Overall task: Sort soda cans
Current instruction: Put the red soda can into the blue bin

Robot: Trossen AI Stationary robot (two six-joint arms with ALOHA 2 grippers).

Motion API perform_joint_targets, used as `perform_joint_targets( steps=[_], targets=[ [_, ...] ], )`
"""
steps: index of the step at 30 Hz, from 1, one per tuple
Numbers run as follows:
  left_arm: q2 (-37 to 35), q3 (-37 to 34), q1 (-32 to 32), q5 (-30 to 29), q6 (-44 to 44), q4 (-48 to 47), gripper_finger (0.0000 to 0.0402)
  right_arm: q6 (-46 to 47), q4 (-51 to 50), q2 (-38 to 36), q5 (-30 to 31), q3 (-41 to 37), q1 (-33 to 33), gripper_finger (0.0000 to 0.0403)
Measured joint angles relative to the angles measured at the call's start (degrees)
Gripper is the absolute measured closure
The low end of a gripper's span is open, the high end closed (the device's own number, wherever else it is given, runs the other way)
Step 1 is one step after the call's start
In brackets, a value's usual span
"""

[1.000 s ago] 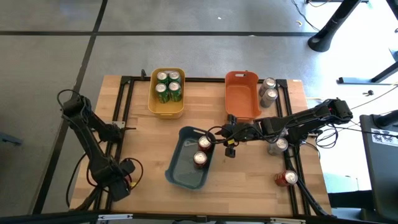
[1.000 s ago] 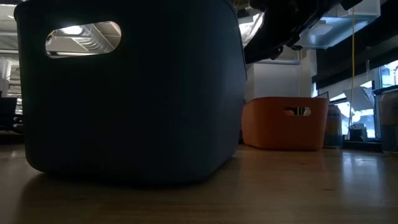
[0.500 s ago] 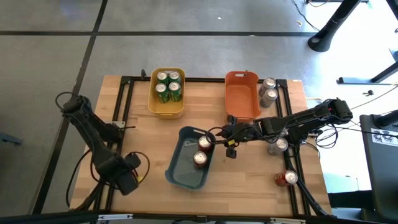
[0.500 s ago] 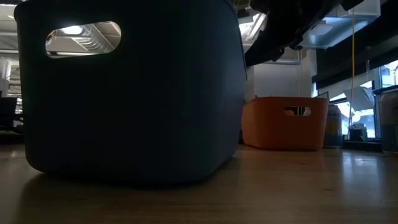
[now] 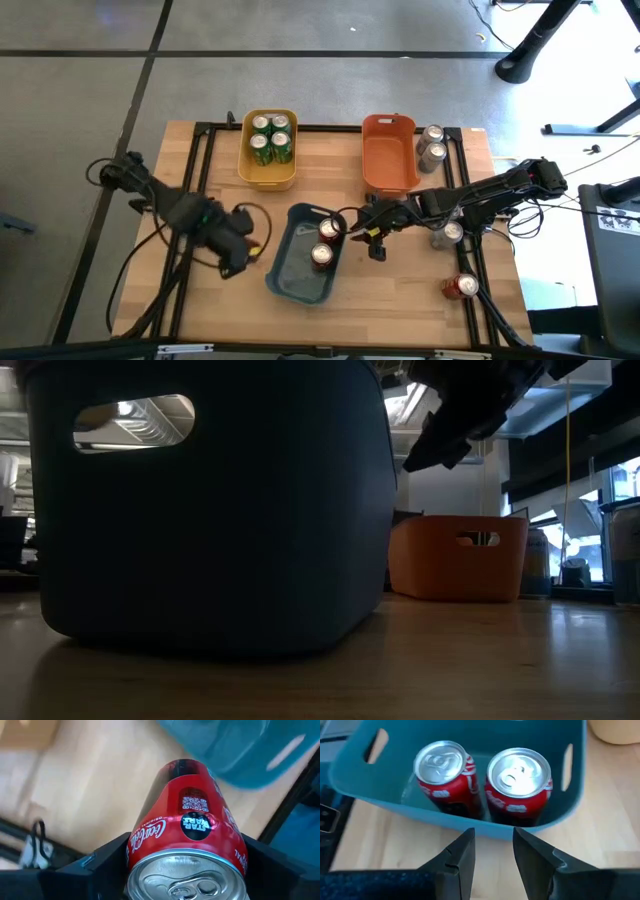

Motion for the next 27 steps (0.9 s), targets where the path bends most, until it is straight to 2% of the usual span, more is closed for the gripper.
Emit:
perform_joint_targets(
  steps=[4,7,9,12,16,21,27],
  targets=[
    [0.0,1.83,5.28,-1.53,8.03,0.91,0.0104,-1.25,0.74,-0.02,-0.83,0.09,-0.02,0.0272],
    [0.0,1.86,8.92,-1.97,13.82,3.69,0.0104,-1.87,0.49,-0.02,2.15,2.02,0.0,0.0274],
    [0.0,1.73,10.91,-2.0,17.0,5.87,0.0104,-2.79,0.04,-0.05,2.44,4.29,-0.01,0.0286],
    [0.0,1.62,12.92,-1.71,22.65,10.21,0.0104,-5.03,-0.05,-0.09,2.54,7.21,0.0,0.0327],
    [0.04,1.59,15.47,-1.45,28.79,14.5,0.0104,-9.47,12.52,0.26,4.27,6.69,-0.02,0.0393],
    [0.04,1.58,17.91,-2.57,34.64,21.37,0.0104,-10.9,30.06,4.29,5.71,4.91,-0.38,0.0381],
    [0.04,1.47,19.34,-2.58,38.8,24.34,0.0104,-11.97,39.75,9.78,5.28,4.9,-0.48,0.0399]
  ],
)
